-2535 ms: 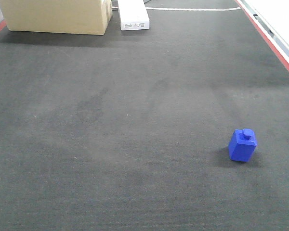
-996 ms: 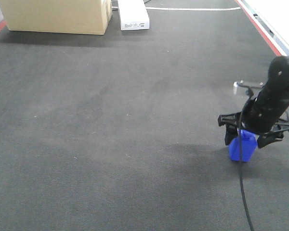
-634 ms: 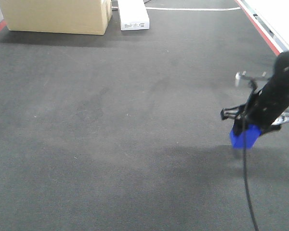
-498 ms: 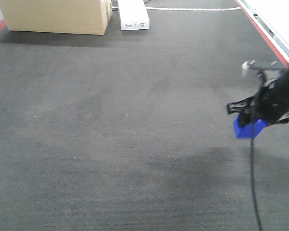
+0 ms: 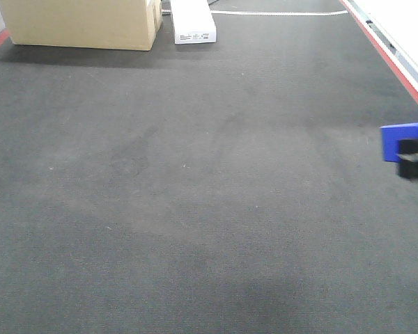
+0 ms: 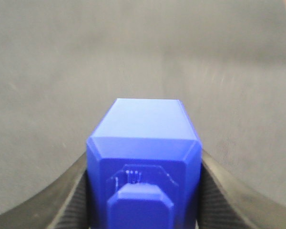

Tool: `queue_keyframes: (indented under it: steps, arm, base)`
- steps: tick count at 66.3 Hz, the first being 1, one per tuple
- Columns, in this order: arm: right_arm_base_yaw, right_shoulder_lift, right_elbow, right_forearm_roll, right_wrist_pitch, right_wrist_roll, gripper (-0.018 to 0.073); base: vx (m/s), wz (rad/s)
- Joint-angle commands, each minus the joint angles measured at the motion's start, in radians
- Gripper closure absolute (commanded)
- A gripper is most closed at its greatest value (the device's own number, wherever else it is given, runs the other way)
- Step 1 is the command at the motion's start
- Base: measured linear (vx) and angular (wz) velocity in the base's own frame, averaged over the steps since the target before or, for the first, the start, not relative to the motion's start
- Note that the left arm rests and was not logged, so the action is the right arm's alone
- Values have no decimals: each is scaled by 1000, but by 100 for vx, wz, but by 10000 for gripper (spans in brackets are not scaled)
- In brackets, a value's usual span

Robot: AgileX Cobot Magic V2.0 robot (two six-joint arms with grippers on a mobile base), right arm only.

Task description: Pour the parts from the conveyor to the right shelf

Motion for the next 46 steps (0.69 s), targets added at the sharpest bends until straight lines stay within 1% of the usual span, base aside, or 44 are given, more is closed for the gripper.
queue_keyframes:
  steps: [1,18,25,38,46]
  arm:
    - [-6,-122,45,14,-118,-14,568]
    - [-6,-382,256,20,-198,-17,568]
    - [-6,-502,345,21,-244,-38,568]
    - [-6,-713,501,23,-381,-46,568]
    - [-6,-784,564,21,-473,-46,568]
  base:
    - [0,0]
    - [0,0]
    - [0,0]
    - [0,0]
    - [0,0]
